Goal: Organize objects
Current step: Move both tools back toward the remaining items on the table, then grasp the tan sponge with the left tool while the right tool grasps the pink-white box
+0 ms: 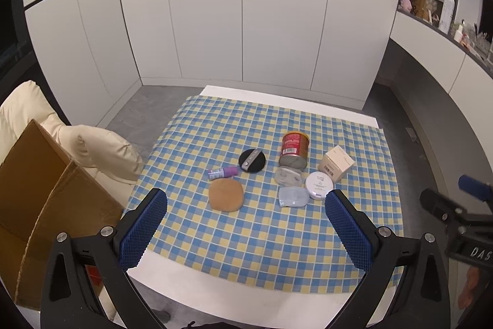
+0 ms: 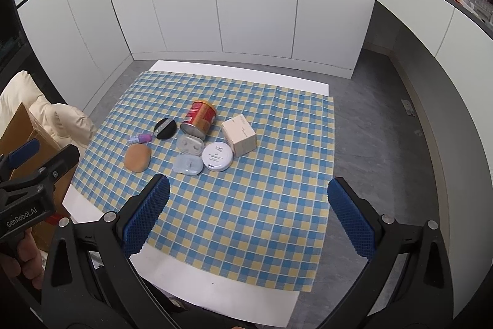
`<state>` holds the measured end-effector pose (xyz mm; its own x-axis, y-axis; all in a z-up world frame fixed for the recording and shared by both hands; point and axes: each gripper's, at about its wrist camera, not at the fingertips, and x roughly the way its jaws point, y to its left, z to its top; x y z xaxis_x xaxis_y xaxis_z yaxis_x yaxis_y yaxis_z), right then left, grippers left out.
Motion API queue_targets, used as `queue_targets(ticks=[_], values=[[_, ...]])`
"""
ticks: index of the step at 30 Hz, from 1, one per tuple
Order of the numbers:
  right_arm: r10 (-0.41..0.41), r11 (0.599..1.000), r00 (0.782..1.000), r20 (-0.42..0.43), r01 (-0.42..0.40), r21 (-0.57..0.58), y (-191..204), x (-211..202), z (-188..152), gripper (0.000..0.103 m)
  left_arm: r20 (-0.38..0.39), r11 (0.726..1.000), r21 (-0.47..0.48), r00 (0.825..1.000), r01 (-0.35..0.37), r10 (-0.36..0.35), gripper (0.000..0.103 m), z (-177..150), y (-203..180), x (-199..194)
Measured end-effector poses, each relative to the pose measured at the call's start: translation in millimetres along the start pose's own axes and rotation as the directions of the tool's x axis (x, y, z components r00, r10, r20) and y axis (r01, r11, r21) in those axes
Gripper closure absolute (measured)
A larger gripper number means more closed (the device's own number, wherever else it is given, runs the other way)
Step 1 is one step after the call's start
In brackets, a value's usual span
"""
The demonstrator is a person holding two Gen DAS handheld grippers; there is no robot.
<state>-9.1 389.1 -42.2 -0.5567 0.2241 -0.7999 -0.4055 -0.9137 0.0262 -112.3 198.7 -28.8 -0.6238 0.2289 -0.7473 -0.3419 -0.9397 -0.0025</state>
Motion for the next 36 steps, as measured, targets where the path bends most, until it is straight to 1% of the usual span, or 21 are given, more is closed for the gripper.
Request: queue_targets(ticks=[8,10,15,18,21,23,25,29,33,36], values=[[-0.024,1.0,1.0,0.016,0.024,-0.009,-6.8,1.3,0.9,0.0,-0.009,0.999,0.034,1.0,0.02,-0.02,0.001,-5.2,-14.9,7.5],[-0.03,0.999,0.999,0.015,0.03,-0.014,-7.6,5.5,1.5,0.0,0.0,0.999,0.042,1.0,0.005,-0.005,0.001,-5.7,-16.5,10.0],[-0.024,1.0,1.0,0.014,0.024,-0.015,-10.2,14.8,4.7,0.0,-0.014,1.0,-0.009,1.0,-0.012,0.011,0.001,-3.9,-11.5,26.9],[-0.012,1.0,1.0,0.007,0.012,-0.018,-10.2,21.4,5.0,0.0,-0.007,1.0,0.002,1.0,-0.029,0.029,0.001,-3.8,-10.9,36.2],[-0.015,0.999,1.0,-0.001,0.015,-0.047,-6.7,30.6,4.3,0.0,-0.016,0.999,-0.015,0.999,-0.03,0.03,0.001,1.1,-5.8,45.3],[-0.015,0.998,1.0,-0.014,0.014,-0.068,-4.5,40.9,3.9,0.0,-0.016,0.999,-0.007,0.999,-0.039,0.039,0.001,4.2,-3.8,53.6],[-0.021,0.996,0.999,-0.027,0.019,-0.084,-2.2,52.8,4.0,0.0,-0.027,0.999,-0.008,0.998,-0.048,0.048,0.001,3.8,-1.7,64.1],[-0.027,0.994,0.999,-0.042,0.022,-0.107,2.5,75.7,5.9,0.0,-0.06,0.998,0.031,0.997,-0.055,0.056,0.001,-4.6,1.3,89.6],[-0.018,0.995,0.998,-0.064,0.012,-0.103,3.7,100.2,7.7,0.0,-0.093,0.998,0.012,0.994,-0.064,0.065,0.002,-16.2,14.9,115.1],[-0.009,0.996,0.997,-0.082,0.002,-0.09,1.3,117.2,6.3,0.0,-0.137,0.998,0.008,0.988,-0.069,0.07,0.002,-26.1,22.9,134.0]])
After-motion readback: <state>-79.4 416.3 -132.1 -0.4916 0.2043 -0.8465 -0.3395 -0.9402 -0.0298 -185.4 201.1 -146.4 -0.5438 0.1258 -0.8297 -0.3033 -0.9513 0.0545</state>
